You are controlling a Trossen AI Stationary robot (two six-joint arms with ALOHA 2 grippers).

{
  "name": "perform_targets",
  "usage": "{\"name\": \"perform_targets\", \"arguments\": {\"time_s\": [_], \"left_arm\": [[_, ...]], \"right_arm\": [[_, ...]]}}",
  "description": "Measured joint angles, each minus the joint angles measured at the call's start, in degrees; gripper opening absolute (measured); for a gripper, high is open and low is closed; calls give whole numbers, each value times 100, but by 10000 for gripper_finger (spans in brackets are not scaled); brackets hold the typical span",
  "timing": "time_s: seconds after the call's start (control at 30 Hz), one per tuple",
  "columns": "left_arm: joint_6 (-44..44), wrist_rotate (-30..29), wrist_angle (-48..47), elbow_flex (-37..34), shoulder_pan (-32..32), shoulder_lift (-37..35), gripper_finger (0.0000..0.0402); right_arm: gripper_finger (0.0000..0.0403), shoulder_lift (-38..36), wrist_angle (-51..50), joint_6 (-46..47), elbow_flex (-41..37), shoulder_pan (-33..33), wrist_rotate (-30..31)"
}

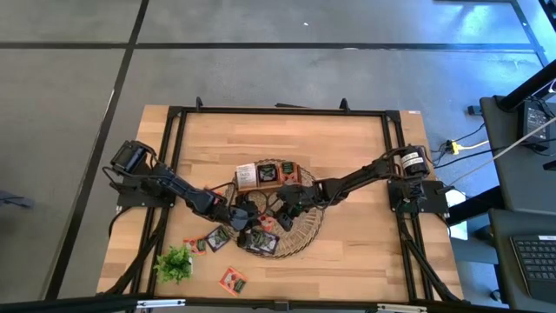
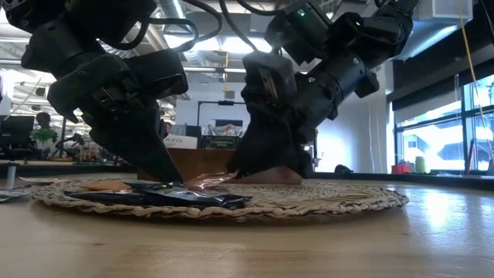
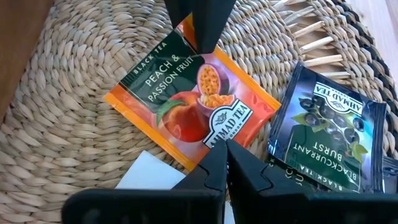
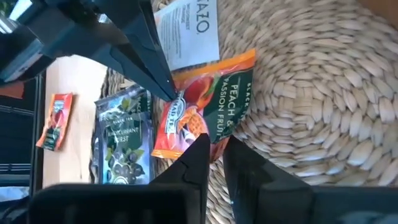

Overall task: Pick & Place Tea
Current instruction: Put the orange tea bag into the right slot of the wooden organizer

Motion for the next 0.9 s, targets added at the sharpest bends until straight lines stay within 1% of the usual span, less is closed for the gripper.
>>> {"name": "perform_targets", "arguments": {"time_s": [0.13,0.27,0.47,0.6,0.77,0.9], "left_arm": [[-2,13,14,-1,0,2,2],[-2,11,19,-2,0,2,2],[-37,149,-18,-11,3,-101,2],[52,223,-87,-31,-26,-502,2],[304,182,-70,-20,-26,-1170,2],[449,106,-48,-17,-45,-1638,2]], "right_arm": [[33,0,-107,-136,0,0,23],[8,-4,-95,-210,2,0,29],[7,-6,-69,-378,3,-5,45],[5,-101,-145,-618,3,-27,36],[5,-683,-376,-1218,4,-237,-219],[4,-1485,-1229,-1973,7,-444,-129]]}}
